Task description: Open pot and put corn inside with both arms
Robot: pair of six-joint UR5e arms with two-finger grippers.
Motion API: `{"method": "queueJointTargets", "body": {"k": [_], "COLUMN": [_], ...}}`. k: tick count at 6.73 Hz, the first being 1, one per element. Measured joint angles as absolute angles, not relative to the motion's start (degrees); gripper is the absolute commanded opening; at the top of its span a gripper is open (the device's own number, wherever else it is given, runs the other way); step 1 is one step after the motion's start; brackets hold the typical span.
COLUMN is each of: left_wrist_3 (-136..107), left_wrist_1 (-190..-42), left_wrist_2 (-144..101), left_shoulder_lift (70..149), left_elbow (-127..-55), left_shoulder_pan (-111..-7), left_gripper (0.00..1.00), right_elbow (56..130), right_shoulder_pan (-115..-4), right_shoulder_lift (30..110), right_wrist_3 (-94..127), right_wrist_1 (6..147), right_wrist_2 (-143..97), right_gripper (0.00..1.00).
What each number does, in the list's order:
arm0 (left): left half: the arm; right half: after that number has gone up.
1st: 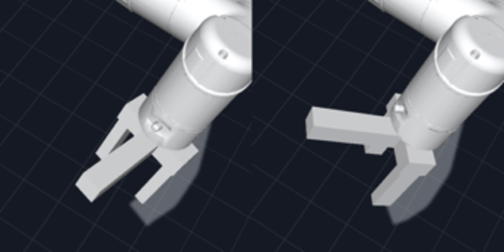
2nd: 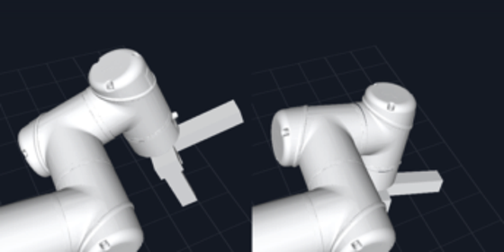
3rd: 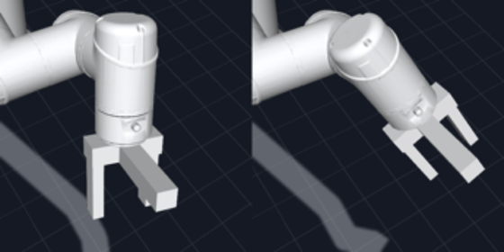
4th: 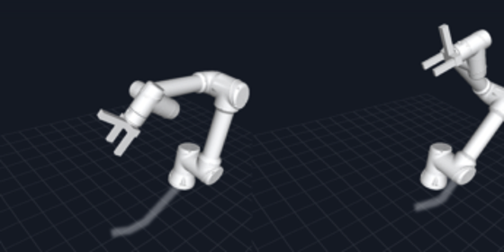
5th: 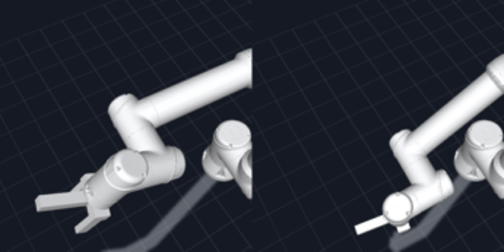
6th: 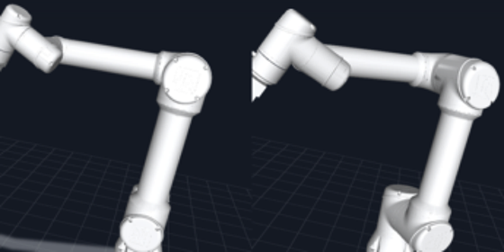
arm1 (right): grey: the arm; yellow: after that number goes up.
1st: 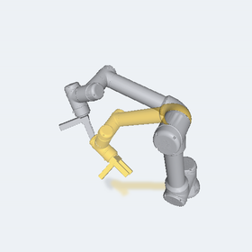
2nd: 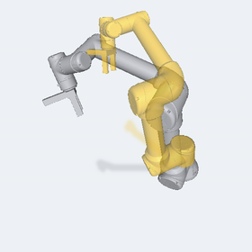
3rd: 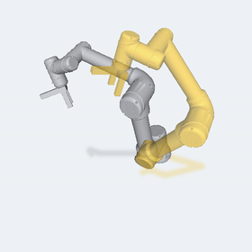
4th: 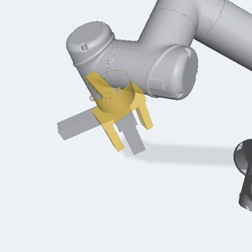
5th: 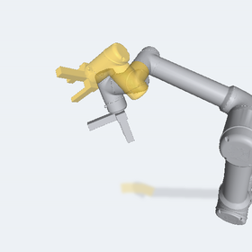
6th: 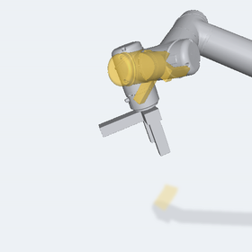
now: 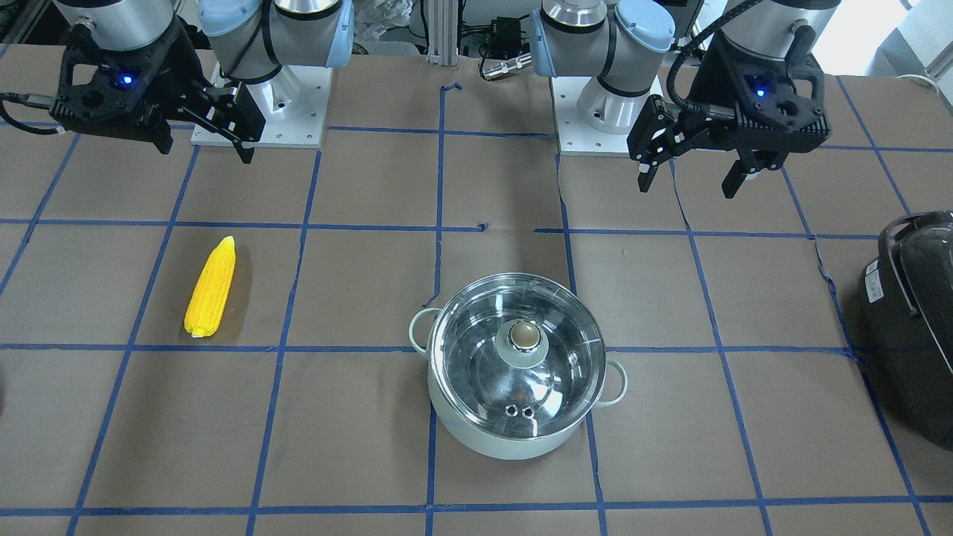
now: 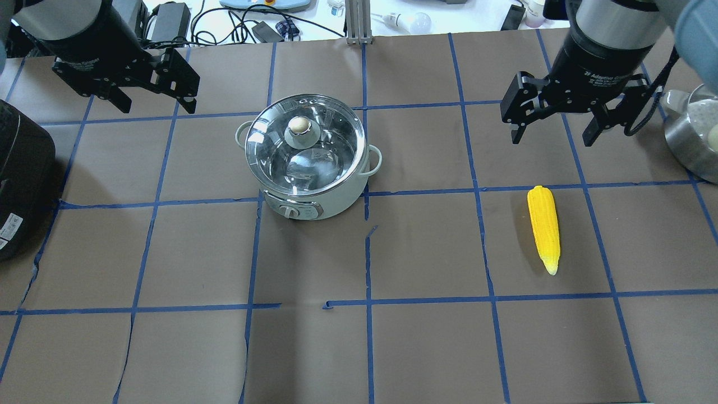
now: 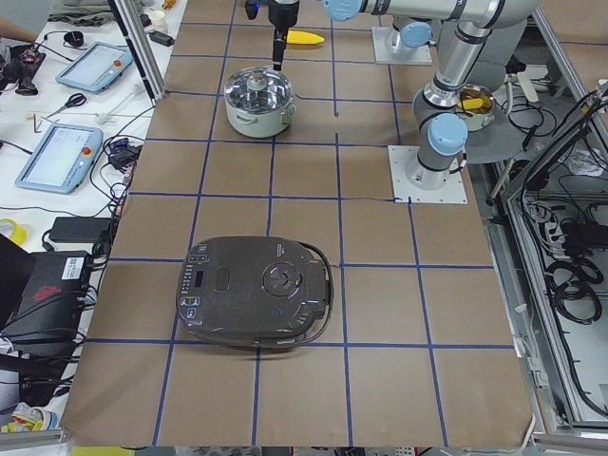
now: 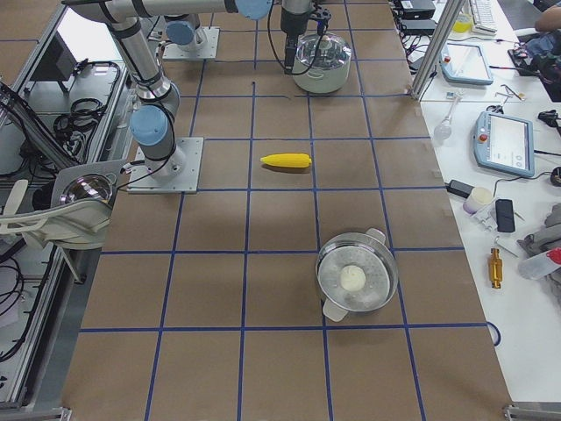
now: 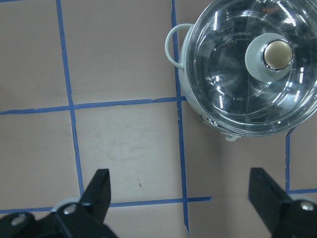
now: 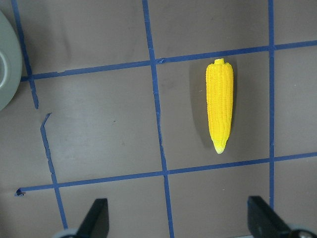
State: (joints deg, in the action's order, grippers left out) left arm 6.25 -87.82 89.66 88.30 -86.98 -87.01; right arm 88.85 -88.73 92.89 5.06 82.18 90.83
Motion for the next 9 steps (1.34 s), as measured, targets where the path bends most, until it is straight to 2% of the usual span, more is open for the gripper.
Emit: {"method": "queueJointTargets", "body": {"k": [9], "left_wrist_3": [6.24], "left_wrist_1": [-87.89], "left_wrist_2": [89.48], "left_shoulder_lift": [88.49], "left_elbow": [-86.95], "left_shoulder_pan": [-86.92], "left_gripper": [1.00], "right_elbow": [88.92], "right_shoulder_pan": [-88.77], "right_shoulder_lift": [92.55], "right_wrist_3": [4.48], "right_wrist_1": [83.64], "right_wrist_2": [91.39], "right_gripper": [1.00]}}
